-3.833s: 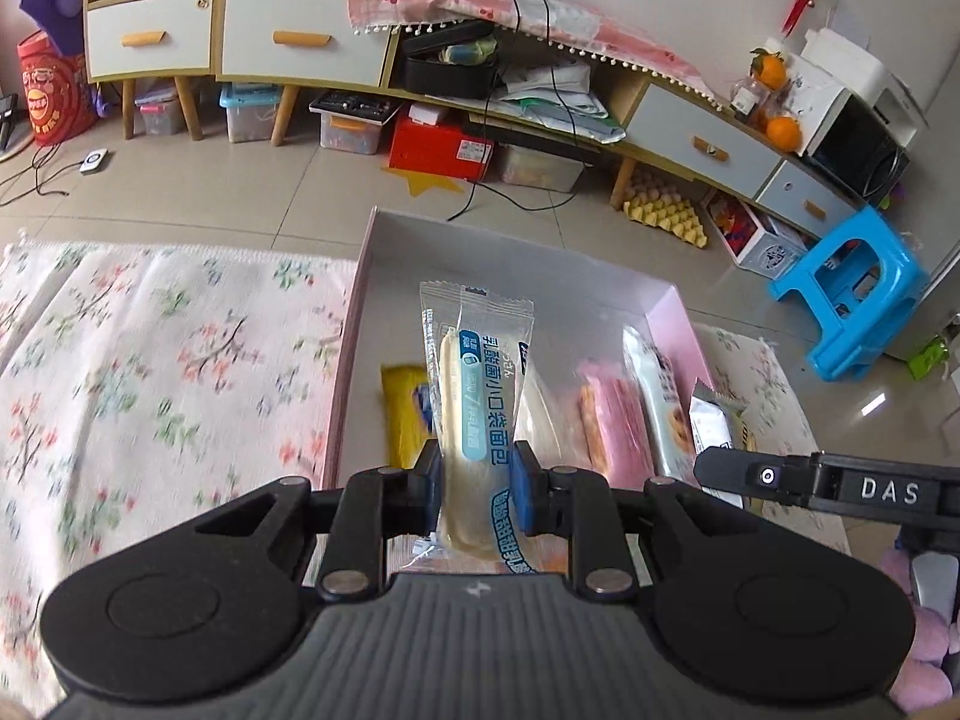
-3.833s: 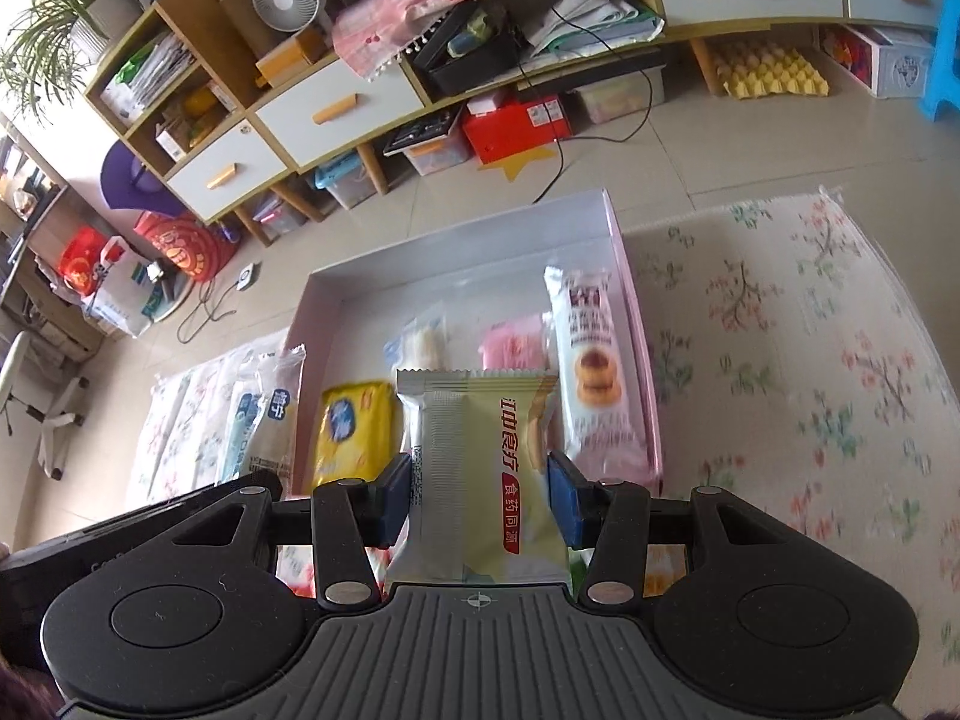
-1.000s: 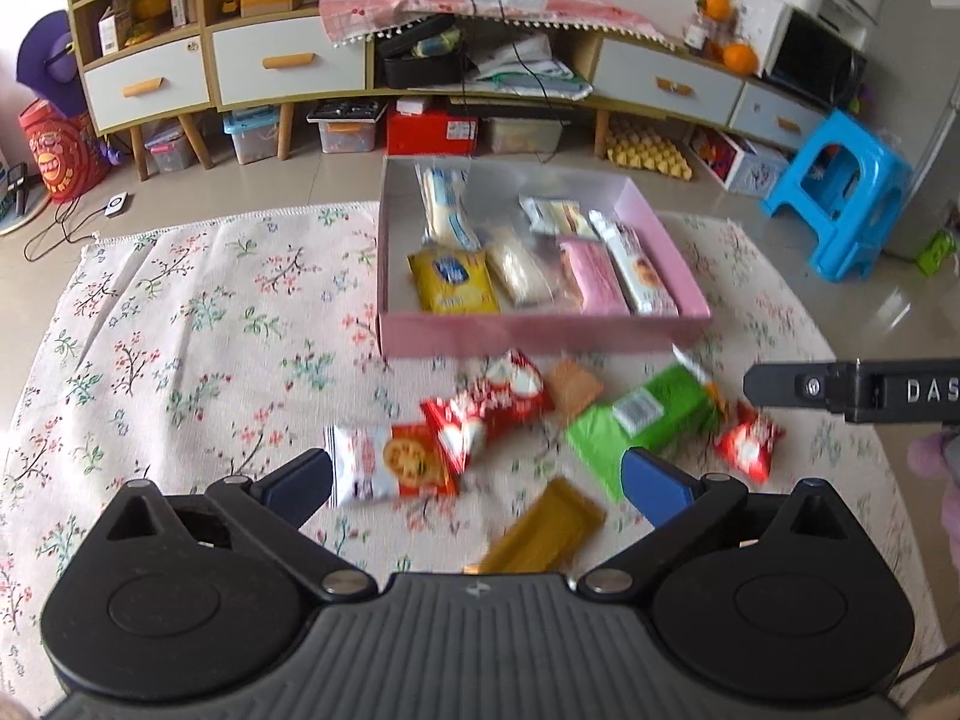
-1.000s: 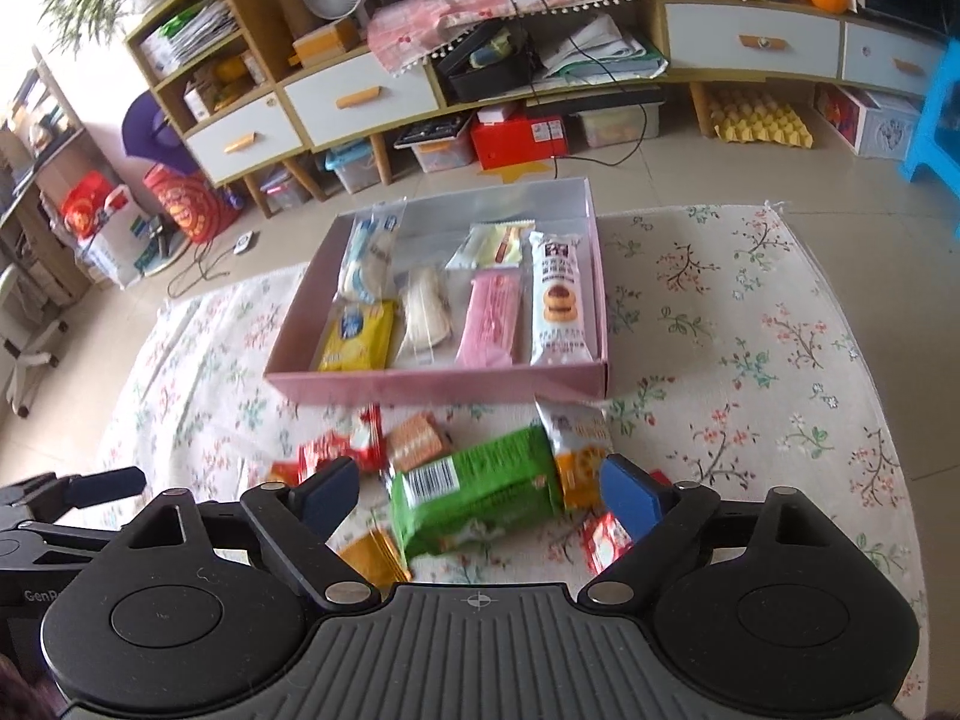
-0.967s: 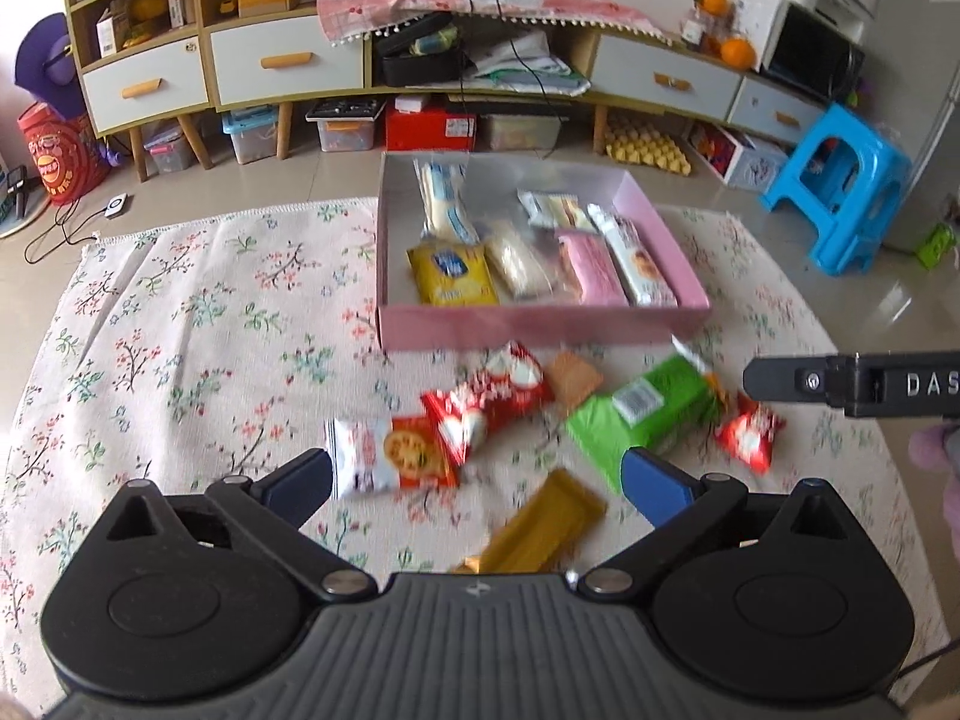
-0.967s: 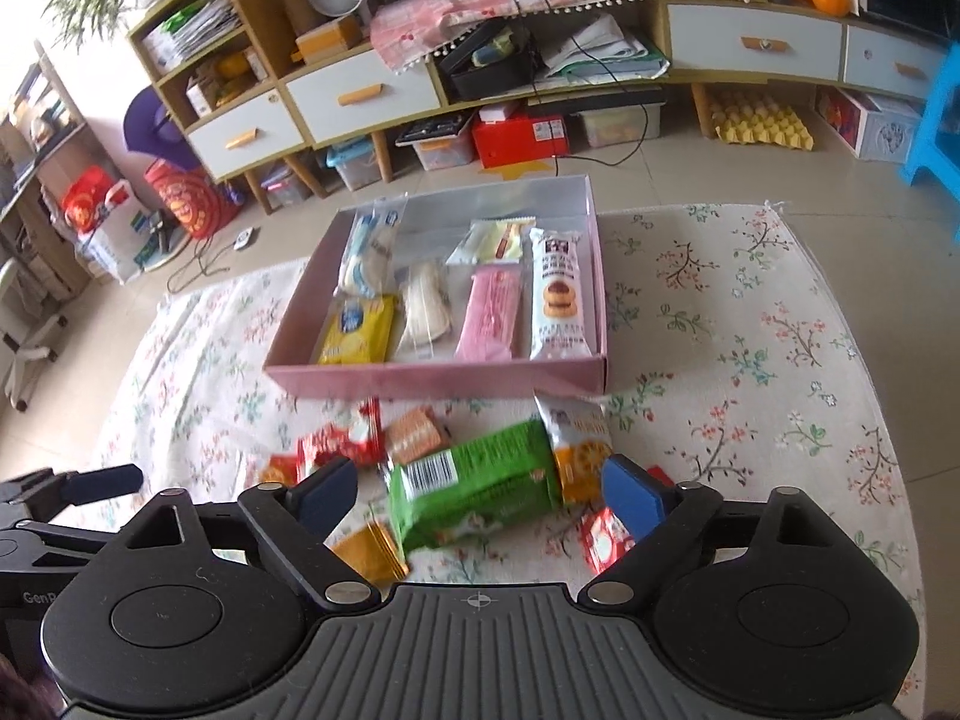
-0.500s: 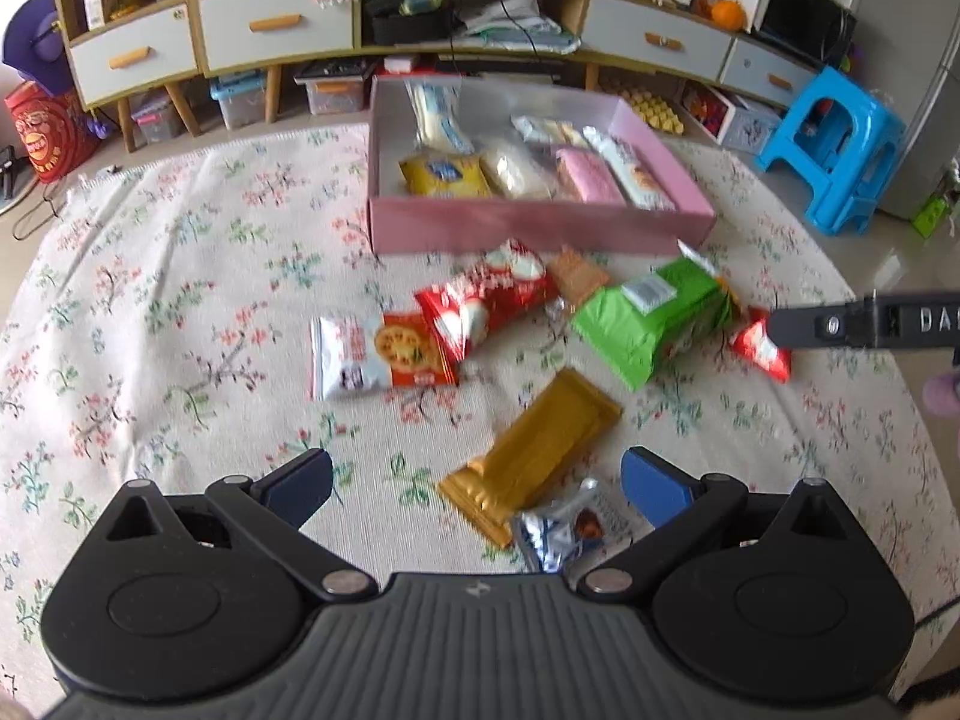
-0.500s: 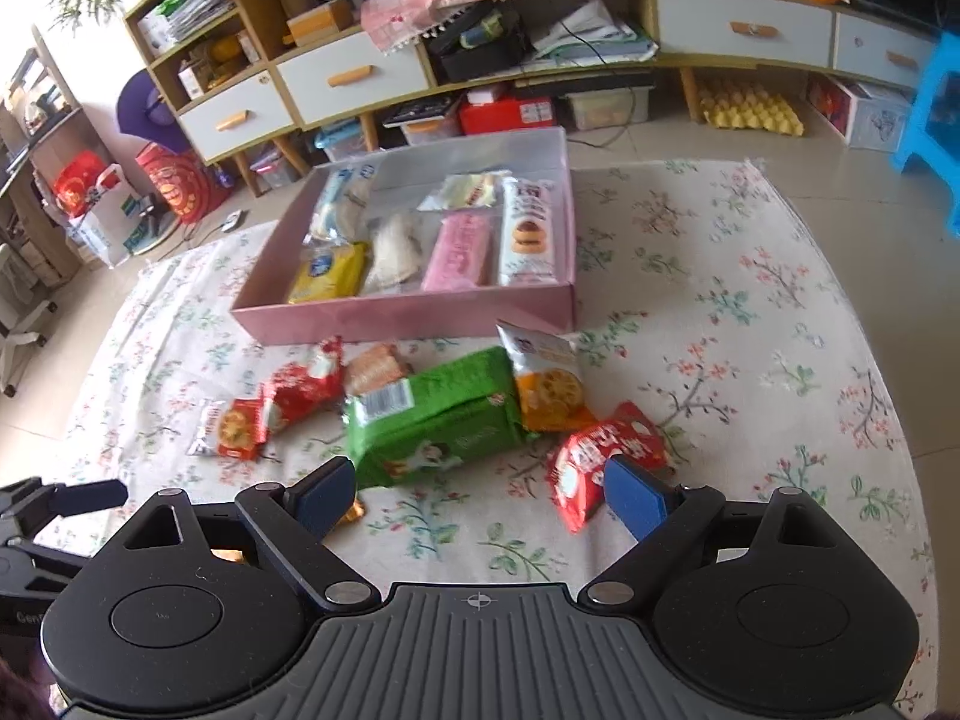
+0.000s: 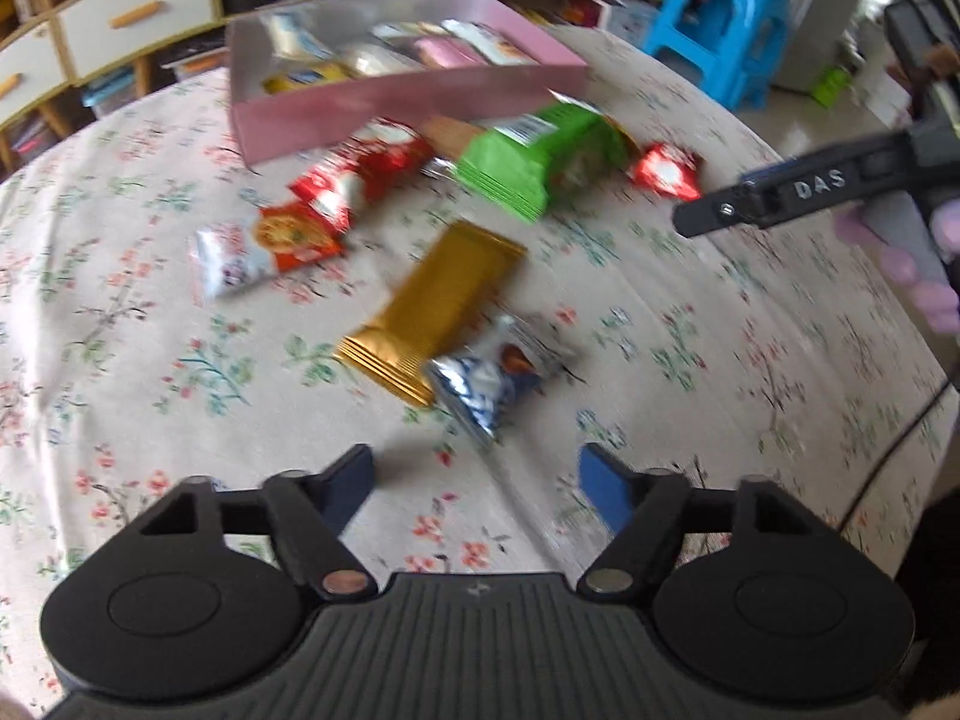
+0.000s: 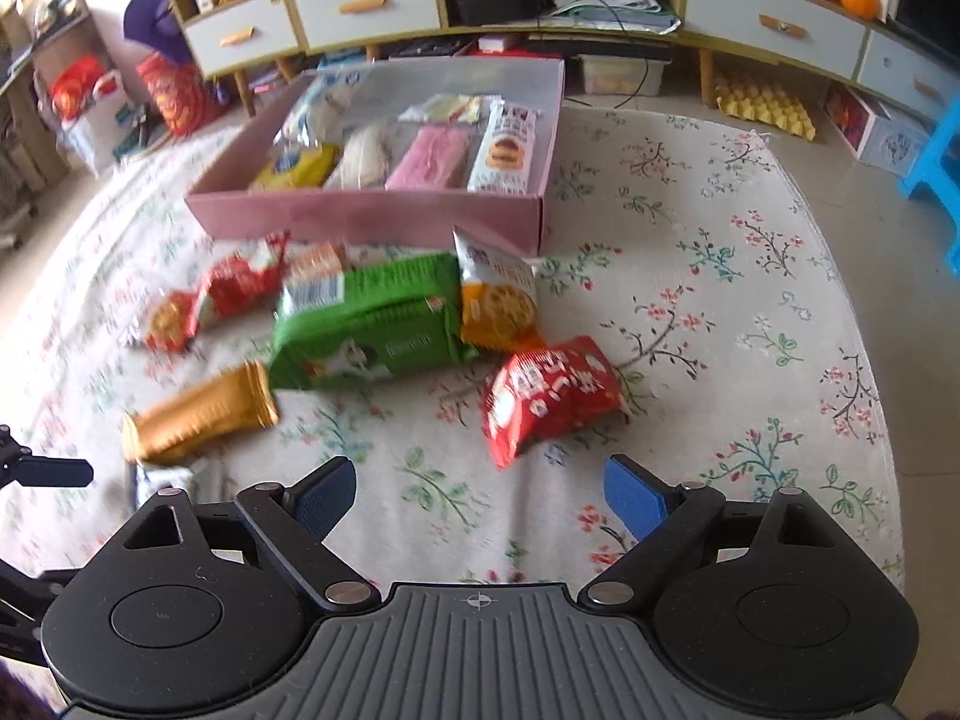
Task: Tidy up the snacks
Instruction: 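Withdraw both tools from the box toward the remaining snacks, then grasp the blue-white candy packet with the left tool while the right tool grasps the red chip bag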
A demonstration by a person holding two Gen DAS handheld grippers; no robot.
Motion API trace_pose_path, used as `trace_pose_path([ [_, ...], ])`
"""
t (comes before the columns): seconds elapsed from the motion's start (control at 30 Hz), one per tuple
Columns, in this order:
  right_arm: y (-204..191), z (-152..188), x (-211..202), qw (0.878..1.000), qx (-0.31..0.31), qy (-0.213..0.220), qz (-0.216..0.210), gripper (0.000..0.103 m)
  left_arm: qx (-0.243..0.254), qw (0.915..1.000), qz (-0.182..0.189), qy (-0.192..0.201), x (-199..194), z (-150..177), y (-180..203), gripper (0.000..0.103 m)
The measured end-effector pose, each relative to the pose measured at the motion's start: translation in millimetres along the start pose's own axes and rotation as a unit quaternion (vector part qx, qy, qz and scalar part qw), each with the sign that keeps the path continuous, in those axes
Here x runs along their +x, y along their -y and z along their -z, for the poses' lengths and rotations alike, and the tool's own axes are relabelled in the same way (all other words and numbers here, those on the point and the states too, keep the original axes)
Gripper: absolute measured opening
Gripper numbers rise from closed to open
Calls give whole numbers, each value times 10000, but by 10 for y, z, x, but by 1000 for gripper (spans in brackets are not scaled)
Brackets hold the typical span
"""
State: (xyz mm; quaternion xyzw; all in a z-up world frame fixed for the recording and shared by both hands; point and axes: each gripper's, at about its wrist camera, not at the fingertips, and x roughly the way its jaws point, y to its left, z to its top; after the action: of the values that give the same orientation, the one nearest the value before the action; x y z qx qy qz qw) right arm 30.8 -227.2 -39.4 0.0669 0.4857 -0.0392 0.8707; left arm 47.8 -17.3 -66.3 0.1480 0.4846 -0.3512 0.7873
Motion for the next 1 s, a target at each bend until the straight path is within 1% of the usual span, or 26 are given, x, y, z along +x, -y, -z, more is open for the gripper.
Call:
trace_pose_path([
  [0.07,22,30,34,10000,-68,-32,4,92,118,9999,13,59,6,-5,31,62],
  [0.17,46,53,68,9999,-144,-20,52,92,158,9997,170,112,11,-39,61,51],
  [0.2,53,59,76,9998,-167,-14,66,92,171,9995,243,127,17,-55,80,49],
  [0.27,74,65,98,9998,-181,4,98,92,241,9989,375,173,31,-74,129,48],
  [0.3,89,65,114,9998,-166,11,119,92,289,9983,472,175,43,-82,158,45],
  [0.4,140,58,149,9999,-83,10,148,92,438,9962,727,187,90,-102,249,45],
  [0.43,158,57,158,9999,-44,11,157,92,504,9959,722,193,102,-104,282,45],
  [0.5,190,48,175,9998,18,23,178,92,587,9965,550,206,126,-110,322,47],
  [0.53,204,44,182,9998,52,27,187,92,592,9970,464,191,139,-118,322,48],
  [0.57,215,40,189,9998,87,31,188,92,563,9975,387,185,150,-126,315,53],
  [0.63,231,28,201,9997,150,49,168,92,474,9981,311,223,168,-157,291,55],
  [0.73,221,9,223,9997,195,86,128,92,343,9987,252,293,188,-200,270,54],
  [0.8,206,-7,239,9997,183,124,105,91,289,9989,190,325,212,-229,271,51],
  [0.9,189,-27,274,9996,178,157,170,91,245,9990,115,357,253,-269,296,48],
  [1.0,188,-49,297,9993,212,196,234,91,233,9988,41,418,287,-307,319,47],
])
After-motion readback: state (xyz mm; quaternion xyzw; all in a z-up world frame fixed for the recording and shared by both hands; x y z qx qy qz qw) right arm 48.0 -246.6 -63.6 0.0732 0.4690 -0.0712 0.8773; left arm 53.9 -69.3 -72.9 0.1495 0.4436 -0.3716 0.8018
